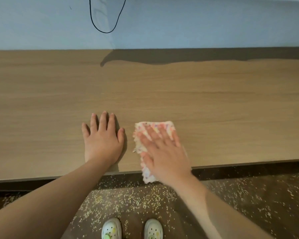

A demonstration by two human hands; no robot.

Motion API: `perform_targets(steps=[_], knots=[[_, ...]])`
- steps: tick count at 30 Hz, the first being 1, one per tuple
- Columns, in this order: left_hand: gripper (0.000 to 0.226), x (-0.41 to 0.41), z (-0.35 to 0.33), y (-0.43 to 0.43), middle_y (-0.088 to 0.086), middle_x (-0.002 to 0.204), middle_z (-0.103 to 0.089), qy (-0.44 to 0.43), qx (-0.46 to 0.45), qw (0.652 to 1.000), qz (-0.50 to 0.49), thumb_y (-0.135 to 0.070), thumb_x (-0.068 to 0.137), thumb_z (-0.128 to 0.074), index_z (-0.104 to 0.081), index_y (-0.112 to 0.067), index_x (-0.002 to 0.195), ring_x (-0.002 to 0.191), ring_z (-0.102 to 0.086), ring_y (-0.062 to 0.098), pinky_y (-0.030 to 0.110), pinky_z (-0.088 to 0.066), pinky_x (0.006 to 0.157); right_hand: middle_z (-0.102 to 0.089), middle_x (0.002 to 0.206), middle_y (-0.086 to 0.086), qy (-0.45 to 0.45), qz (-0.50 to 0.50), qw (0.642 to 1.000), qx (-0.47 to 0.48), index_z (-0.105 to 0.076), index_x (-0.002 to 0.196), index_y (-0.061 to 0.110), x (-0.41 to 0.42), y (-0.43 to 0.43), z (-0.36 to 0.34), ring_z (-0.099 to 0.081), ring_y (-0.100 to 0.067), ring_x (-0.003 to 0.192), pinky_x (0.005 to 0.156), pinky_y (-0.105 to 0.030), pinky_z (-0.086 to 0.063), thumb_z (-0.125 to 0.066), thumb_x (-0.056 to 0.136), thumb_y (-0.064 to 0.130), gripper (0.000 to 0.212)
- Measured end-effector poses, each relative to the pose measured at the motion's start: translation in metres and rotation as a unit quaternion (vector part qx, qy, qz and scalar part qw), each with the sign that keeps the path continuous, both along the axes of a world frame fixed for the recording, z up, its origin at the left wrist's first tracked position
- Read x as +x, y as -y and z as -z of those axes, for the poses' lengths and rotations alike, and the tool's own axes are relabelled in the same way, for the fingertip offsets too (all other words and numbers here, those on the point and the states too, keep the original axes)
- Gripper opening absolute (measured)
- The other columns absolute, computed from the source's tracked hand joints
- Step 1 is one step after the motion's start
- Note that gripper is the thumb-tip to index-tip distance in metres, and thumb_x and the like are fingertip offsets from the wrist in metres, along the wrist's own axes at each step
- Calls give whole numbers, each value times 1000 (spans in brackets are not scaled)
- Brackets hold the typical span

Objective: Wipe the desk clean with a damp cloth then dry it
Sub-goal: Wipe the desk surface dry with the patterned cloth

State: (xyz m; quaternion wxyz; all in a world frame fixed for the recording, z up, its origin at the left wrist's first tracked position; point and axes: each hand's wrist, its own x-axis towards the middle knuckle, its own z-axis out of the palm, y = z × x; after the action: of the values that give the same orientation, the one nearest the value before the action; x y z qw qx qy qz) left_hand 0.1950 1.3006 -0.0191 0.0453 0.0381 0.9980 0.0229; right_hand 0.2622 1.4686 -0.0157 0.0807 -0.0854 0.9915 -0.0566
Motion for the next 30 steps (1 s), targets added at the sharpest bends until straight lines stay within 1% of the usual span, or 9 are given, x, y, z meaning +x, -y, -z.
perform_targets(steps=[6, 8, 11, 13, 16, 20, 23, 26, 30], knots=[[58, -1, -1, 1, 2, 156, -15, -12, 15, 1000, -1, -47, 95, -22, -20, -21, 148, 143, -3, 27, 48, -4, 115, 13, 156, 1, 36, 312, 949, 16, 11, 146, 35, -51, -107, -4, 13, -26, 142, 113, -57, -1, -6, 95, 51, 56], [57, -1, -1, 2, 2, 155, -19, -17, 24, 1000, -5, -47, 95, -26, -24, -21, 147, 143, -6, 27, 48, -5, 114, 17, 155, -1, 39, 269, 962, 7, 11, 147, 31, -55, -73, -6, 15, -29, 142, 111, -60, 2, -6, 95, 52, 59], [57, -1, 0, 2, 1, 154, -23, -15, 25, 999, -16, -46, 95, -24, -27, -21, 146, 143, -10, 26, 47, -7, 114, 25, 150, 6, 31, -1, 999, -13, 13, 145, 33, -38, 1, -7, 20, -26, 141, 111, -55, 11, -1, 93, 53, 58], [60, -1, 0, 2, 3, 152, -28, -16, 23, 999, -14, -48, 93, -18, -31, -20, 144, 142, -14, 28, 49, -10, 113, 25, 148, 11, 26, -83, 996, -2, 11, 145, 37, -43, 3, -9, 19, -21, 141, 112, -52, 12, 0, 92, 53, 57], [67, -2, 2, 3, 7, 147, -37, -21, 21, 999, -13, -51, 87, -15, -40, -17, 139, 138, -24, 33, 53, -16, 110, 18, 153, 11, 16, 77, 996, 34, 6, 146, 39, -85, -62, 0, 14, -19, 143, 114, -50, 6, -9, 96, 50, 53], [64, -3, 2, 0, 11, 141, -45, -16, 21, 1000, -12, -47, 87, -22, -47, -12, 134, 133, -32, 38, 57, -24, 105, 10, 157, 7, 43, 304, 952, 8, 0, 149, 35, -120, -99, -4, 10, -22, 143, 112, -55, 2, -12, 97, 47, 54], [62, -1, 1, -1, 13, 140, -45, -10, 19, 1000, -9, -45, 88, -23, -47, -10, 134, 132, -33, 40, 59, -25, 104, 18, 154, 5, 31, 134, 990, -3, 4, 148, 33, -99, -34, -3, 15, -25, 142, 112, -54, 7, -8, 96, 49, 55], [60, -2, 1, 0, 14, 140, -45, -10, 19, 1000, -4, -43, 89, -24, -47, -9, 133, 131, -34, 41, 60, -26, 103, 6, 155, 5, 5, -54, 998, -18, -11, 148, 32, -67, 19, -3, 4, -26, 144, 111, -51, 7, -5, 93, 52, 59], [61, -2, 3, 2, 13, 140, -45, 3, 21, 1000, 2, -44, 89, -24, -48, -8, 133, 131, -33, 42, 61, -25, 103, 21, 149, 11, 28, 68, 997, 13, 5, 146, 37, -86, -30, -2, 16, -20, 142, 113, -49, 9, -8, 94, 55, 57]])
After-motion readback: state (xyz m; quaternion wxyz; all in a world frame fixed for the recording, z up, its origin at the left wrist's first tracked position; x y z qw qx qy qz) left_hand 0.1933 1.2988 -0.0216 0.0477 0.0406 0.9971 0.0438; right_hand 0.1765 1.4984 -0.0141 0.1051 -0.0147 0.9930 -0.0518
